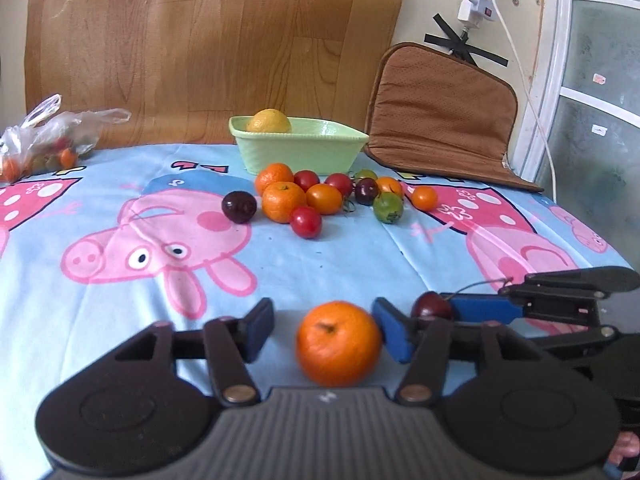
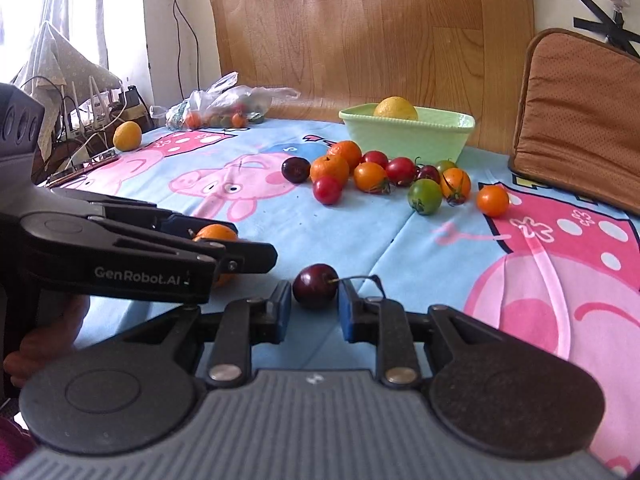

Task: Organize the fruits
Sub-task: 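Carry the mandarin and cherry over the green bowl and open both grippers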

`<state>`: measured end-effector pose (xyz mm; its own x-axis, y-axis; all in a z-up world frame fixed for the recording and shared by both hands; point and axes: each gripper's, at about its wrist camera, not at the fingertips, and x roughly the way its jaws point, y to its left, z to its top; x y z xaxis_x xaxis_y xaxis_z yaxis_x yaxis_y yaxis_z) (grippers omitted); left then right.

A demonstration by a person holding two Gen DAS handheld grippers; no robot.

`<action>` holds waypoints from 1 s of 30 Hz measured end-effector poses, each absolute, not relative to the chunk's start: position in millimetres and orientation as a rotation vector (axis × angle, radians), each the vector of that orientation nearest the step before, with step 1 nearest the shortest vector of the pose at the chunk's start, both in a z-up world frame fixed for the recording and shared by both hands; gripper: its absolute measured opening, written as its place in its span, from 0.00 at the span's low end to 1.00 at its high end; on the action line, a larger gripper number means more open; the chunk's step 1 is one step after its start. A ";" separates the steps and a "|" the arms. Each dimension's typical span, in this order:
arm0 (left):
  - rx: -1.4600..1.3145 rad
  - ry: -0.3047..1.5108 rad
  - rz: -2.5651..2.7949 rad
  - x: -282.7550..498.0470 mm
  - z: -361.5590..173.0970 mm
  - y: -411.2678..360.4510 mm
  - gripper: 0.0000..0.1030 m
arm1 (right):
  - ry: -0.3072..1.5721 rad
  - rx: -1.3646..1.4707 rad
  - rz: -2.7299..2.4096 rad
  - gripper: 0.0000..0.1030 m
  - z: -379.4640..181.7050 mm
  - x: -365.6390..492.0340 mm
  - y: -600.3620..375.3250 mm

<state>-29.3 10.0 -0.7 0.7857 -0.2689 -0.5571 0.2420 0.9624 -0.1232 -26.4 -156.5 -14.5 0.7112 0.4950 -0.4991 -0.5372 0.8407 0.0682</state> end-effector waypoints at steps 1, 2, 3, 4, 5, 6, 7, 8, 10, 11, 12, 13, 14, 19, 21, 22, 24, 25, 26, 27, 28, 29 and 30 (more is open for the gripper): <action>-0.038 0.604 -0.270 -31.7 -0.5 10.4 0.63 | 0.527 -0.092 0.578 0.38 -14.7 -27.1 -155.4; -0.033 0.599 -0.267 -34.6 -0.1 11.8 0.63 | 0.524 -0.101 0.583 0.39 -15.2 -27.8 -155.4; -0.031 0.595 -0.265 -38.0 0.4 12.6 0.63 | 0.520 -0.112 0.586 0.41 -15.5 -28.6 -154.1; -0.034 0.592 -0.263 -41.3 0.8 14.1 0.63 | 0.518 -0.121 0.589 0.43 -15.6 -29.1 -152.9; -0.037 0.590 -0.265 -42.9 1.6 17.5 0.63 | 0.517 -0.127 0.591 0.44 -15.7 -29.0 -152.3; -0.039 0.587 -0.265 -44.5 2.3 19.3 0.63 | 0.518 -0.128 0.594 0.45 -15.6 -28.5 -152.0; -0.038 0.583 -0.264 -46.3 3.2 19.9 0.62 | 0.519 -0.126 0.596 0.46 -15.5 -28.1 -152.0; -0.033 0.580 -0.265 -47.8 4.0 19.8 0.60 | 0.520 -0.123 0.596 0.46 -15.5 -27.6 -152.5; -0.022 0.577 -0.274 -49.4 5.0 18.7 0.55 | 0.519 -0.126 0.587 0.46 -15.4 -28.5 -152.5; -0.021 0.579 -0.287 -49.6 4.9 18.3 0.48 | 0.516 -0.131 0.580 0.46 -15.6 -29.3 -152.5; -0.022 0.579 -0.302 -49.8 4.7 17.4 0.45 | 0.514 -0.136 0.576 0.45 -15.8 -29.8 -152.9; -0.024 0.581 -0.318 -49.6 4.0 16.1 0.40 | 0.510 -0.141 0.572 0.45 -16.0 -30.5 -152.9; -0.020 0.578 -0.318 -49.5 3.2 14.8 0.40 | 0.506 -0.146 0.570 0.43 -16.2 -32.1 -152.2; -0.034 0.584 -0.375 -40.7 8.0 13.0 0.39 | 0.503 -0.123 0.562 0.24 -13.9 -29.6 -155.9; -0.036 0.563 -0.389 -32.7 15.8 11.4 0.39 | 0.506 -0.073 0.561 0.24 -9.8 -22.4 -161.3; -0.035 0.547 -0.396 -25.9 21.0 10.4 0.39 | 0.492 -0.062 0.552 0.24 -6.3 -18.3 -162.9; -0.049 0.530 -0.417 -8.6 30.6 8.0 0.39 | 0.464 -0.070 0.545 0.24 0.6 -9.6 -162.2; -0.054 0.525 -0.428 3.5 35.8 6.2 0.39 | 0.450 -0.072 0.550 0.24 5.1 -2.0 -160.9; -0.051 0.515 -0.435 15.6 40.7 3.1 0.39 | 0.434 -0.073 0.551 0.24 9.5 6.2 -159.0; -0.040 0.499 -0.433 28.0 45.8 -0.6 0.39 | 0.413 -0.080 0.542 0.24 14.4 15.0 -157.0; -0.021 0.472 -0.424 40.2 51.3 -4.4 0.39 | 0.391 -0.092 0.521 0.24 19.1 24.0 -154.9; -0.007 0.451 -0.416 53.2 56.4 -7.1 0.39 | 0.364 -0.109 0.497 0.24 24.4 35.3 -152.0; -0.012 0.445 -0.410 68.8 61.4 -8.0 0.39 | 0.341 -0.116 0.481 0.24 28.9 48.7 -150.9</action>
